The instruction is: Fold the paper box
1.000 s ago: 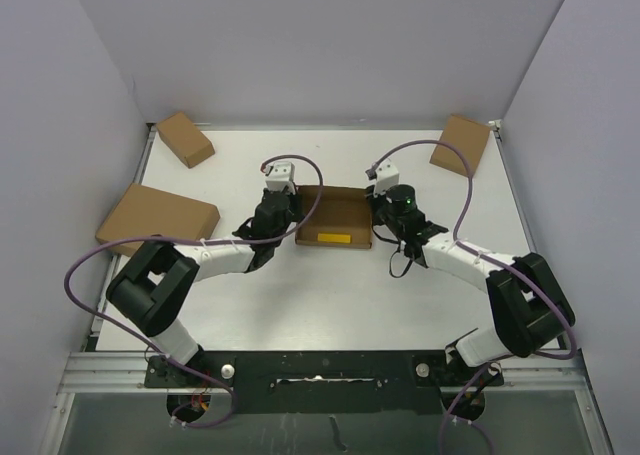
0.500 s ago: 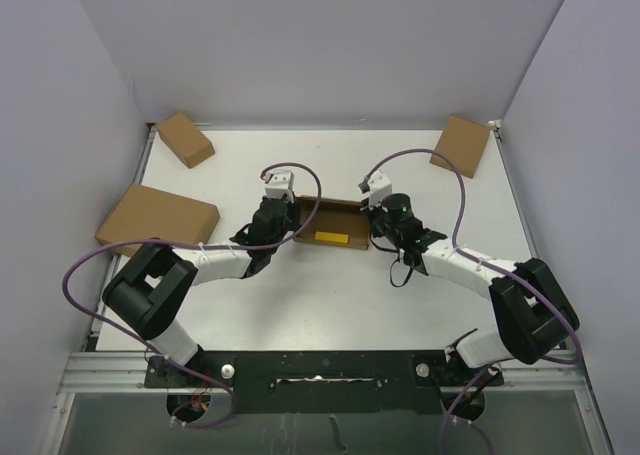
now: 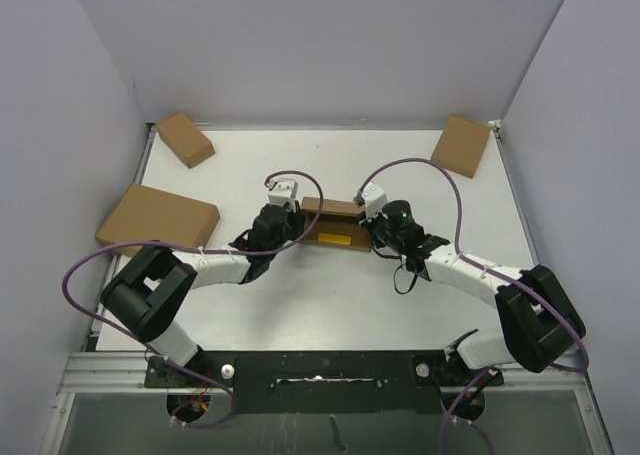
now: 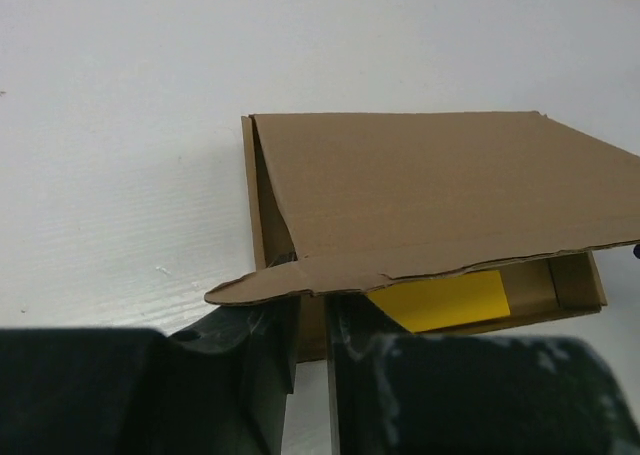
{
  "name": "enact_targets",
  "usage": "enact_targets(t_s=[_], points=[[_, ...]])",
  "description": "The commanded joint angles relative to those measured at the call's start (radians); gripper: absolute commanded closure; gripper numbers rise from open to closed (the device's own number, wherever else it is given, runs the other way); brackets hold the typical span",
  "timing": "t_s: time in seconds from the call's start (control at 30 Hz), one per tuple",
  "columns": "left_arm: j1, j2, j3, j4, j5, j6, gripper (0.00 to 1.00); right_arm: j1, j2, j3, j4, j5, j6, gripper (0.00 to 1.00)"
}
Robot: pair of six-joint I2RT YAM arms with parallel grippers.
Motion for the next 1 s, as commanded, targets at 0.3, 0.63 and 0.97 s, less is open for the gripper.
enact_targets(t_s=[0.3,0.63,0.97], points=[[-0.033,-0.177,-0.038,-0.055,0.156,-0.011,0.67,-0.024,-0.091,0.028,-0.077,-0.168,-0.119,0.49],[-0.015,-0.368,-0.146,-0.138,0.293,0.007,0.48,-0.104,-0.156,0.041,-0.224,-0.300,-0.274,0.21],[0.010,-0.565,-0.183,-0.279,0.426,-0.027,0.46,-0.210,-0.244,0.081,-0.452,-0.448,-0.425,0.19]])
